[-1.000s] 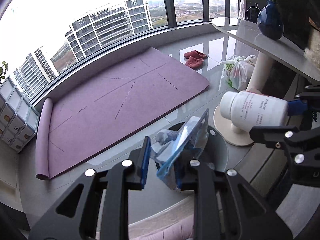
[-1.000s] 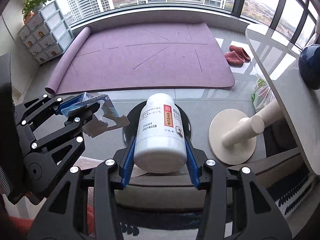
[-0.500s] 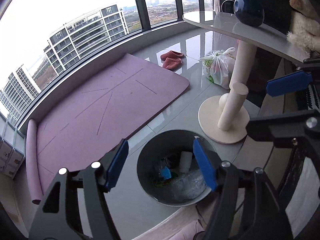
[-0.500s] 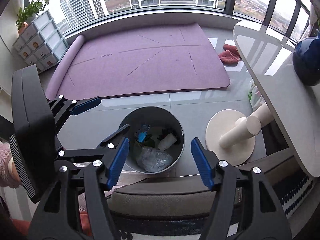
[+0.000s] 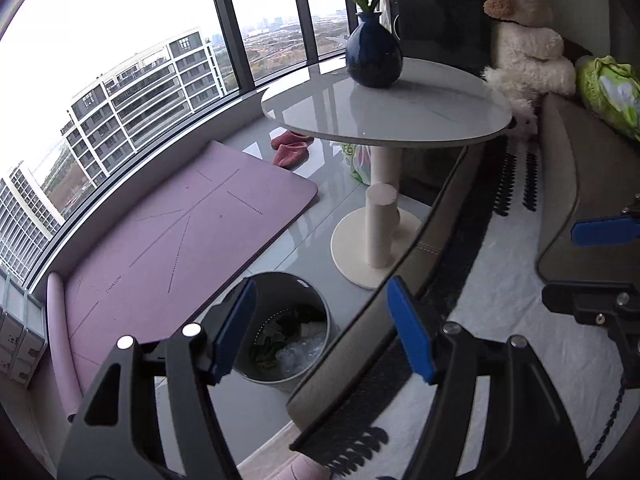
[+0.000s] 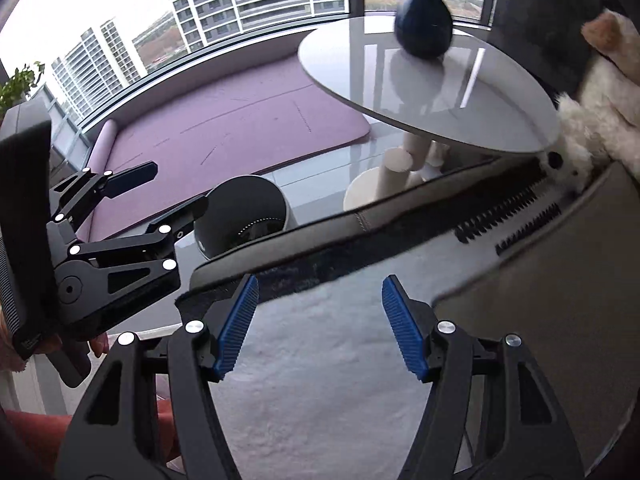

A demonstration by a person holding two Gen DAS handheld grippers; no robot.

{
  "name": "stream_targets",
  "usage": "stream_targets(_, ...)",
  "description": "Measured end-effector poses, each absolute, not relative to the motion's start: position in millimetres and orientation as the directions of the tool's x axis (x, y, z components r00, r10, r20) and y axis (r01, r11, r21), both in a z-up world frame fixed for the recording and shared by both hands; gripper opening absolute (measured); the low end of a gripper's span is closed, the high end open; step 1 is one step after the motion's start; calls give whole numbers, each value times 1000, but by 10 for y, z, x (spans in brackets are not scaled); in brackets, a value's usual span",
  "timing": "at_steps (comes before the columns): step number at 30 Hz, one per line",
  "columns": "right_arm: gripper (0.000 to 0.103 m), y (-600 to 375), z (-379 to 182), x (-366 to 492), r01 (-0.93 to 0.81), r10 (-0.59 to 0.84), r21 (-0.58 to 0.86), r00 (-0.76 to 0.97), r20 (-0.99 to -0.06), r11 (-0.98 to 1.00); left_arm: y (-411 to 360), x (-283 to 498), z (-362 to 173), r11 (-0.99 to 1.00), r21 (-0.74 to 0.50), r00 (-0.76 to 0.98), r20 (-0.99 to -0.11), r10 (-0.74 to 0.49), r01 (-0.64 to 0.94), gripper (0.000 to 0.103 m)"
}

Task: Collect trash
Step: 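Move both open tools back over the rug toward the paper leaflet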

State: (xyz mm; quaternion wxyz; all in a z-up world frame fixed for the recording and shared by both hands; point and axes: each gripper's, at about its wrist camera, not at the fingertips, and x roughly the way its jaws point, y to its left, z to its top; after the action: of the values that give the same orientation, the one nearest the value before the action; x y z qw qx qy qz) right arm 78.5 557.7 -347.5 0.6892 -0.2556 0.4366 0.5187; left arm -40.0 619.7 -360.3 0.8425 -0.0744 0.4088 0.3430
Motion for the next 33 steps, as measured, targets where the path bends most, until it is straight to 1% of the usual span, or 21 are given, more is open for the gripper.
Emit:
stream_targets(2,64,5185,-3386,937,-914,483,92,122,-867,395,5836,-248,-3501,781,158,449,-743,496,-604,70)
stream_targets(3,66,4987,-3341,1003,-900,479,84,147,-865,427,5684,-180,-3481,795,154,460,-745,483,-586,70)
stream_targets(9,71,3693,-3097,1397,-798,424,33,284,-860,602,4540,264,-3228,886,117,555,-741,378,-448,70)
stream_targets(17,71,2058,-2986,1882,-631,291,-38,410,-864,775,3172,840,-3134,964,58,631,-745,214,-259,70)
stream_targets(22,71,1233,-3062,2283,-542,239,-51,452,-859,839,2445,1255,-3267,983,-6,635,-764,114,-182,70)
stream_targets(25,71,924,-3150,2493,-519,224,-60,466,-856,852,2068,1475,-3374,989,-18,634,-769,81,-149,70)
stream_targets(33,71,347,-3463,2946,-521,232,-52,463,-855,852,1421,1984,-3763,995,31,643,-761,88,-100,70)
